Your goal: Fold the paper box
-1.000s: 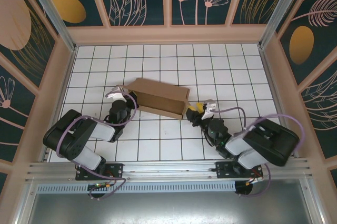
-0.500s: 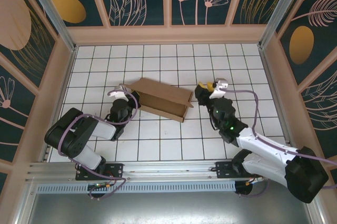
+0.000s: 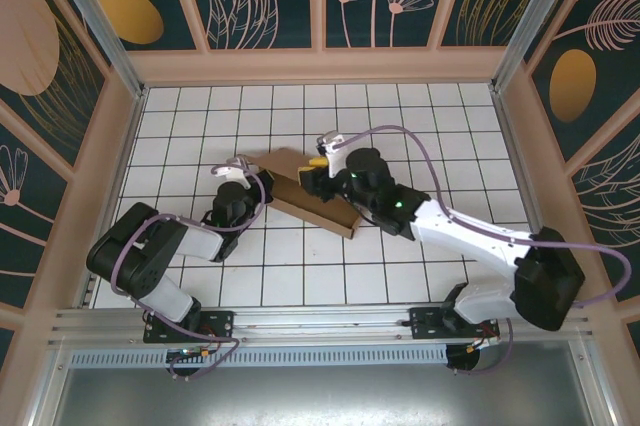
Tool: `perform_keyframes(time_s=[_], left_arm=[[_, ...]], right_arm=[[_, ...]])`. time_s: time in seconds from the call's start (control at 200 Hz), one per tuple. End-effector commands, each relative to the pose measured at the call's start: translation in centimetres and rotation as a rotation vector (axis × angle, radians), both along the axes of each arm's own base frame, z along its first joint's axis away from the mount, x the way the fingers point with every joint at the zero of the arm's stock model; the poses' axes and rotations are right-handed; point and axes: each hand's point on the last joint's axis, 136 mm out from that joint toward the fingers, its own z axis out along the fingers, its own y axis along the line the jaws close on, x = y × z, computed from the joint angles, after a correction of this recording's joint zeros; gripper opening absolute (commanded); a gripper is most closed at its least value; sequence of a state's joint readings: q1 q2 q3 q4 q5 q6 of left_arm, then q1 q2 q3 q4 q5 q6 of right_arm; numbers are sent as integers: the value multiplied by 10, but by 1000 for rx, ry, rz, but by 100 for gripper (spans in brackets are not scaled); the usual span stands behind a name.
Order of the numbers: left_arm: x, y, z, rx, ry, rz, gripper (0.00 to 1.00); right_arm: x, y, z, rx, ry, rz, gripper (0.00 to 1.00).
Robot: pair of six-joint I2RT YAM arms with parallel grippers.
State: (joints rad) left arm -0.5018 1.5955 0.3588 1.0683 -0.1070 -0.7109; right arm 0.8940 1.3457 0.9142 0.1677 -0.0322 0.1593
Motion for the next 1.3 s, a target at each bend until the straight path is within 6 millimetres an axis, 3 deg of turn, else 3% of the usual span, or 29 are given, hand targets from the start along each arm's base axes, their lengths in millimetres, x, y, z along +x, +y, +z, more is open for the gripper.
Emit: perform_keyframes(time_s=[0.0, 0.225, 0.435, 0.575, 0.681, 0.816, 0.901, 0.991, 1.141, 1.216, 1.296], left_arm=[[-15, -17, -36, 46, 147, -113, 14], [-16, -16, -34, 74, 195, -114, 34], [-29, 11, -41, 113, 309, 11, 37], [-36, 26, -20, 103, 284, 65, 34], [-35, 27, 10, 100, 231, 66, 32], [-29, 19, 47, 112, 166, 24, 29], [-25, 10, 59, 120, 158, -19, 28], [-22, -2, 62, 109, 174, -67, 27], [-16, -22, 50, 78, 234, -136, 25], [-12, -31, 40, 65, 271, -163, 25], [-7, -41, 32, 53, 305, -193, 24]], right_arm=[[-9, 3, -37, -156, 74, 58, 38], [-8, -1, -61, -241, 75, 37, 37], [-4, -9, -86, -285, 89, -9, 37], [4, -15, -109, -310, 140, -52, 35], [7, -18, -127, -290, 179, -60, 22], [12, -25, -153, -258, 323, -86, 25], [15, -31, -173, -284, 395, -136, 25], [10, -35, -195, -352, 429, -144, 25], [8, -61, -232, -492, 444, -266, 17], [5, -58, -228, -471, 443, -246, 18], [7, -50, -201, -387, 405, -214, 19]])
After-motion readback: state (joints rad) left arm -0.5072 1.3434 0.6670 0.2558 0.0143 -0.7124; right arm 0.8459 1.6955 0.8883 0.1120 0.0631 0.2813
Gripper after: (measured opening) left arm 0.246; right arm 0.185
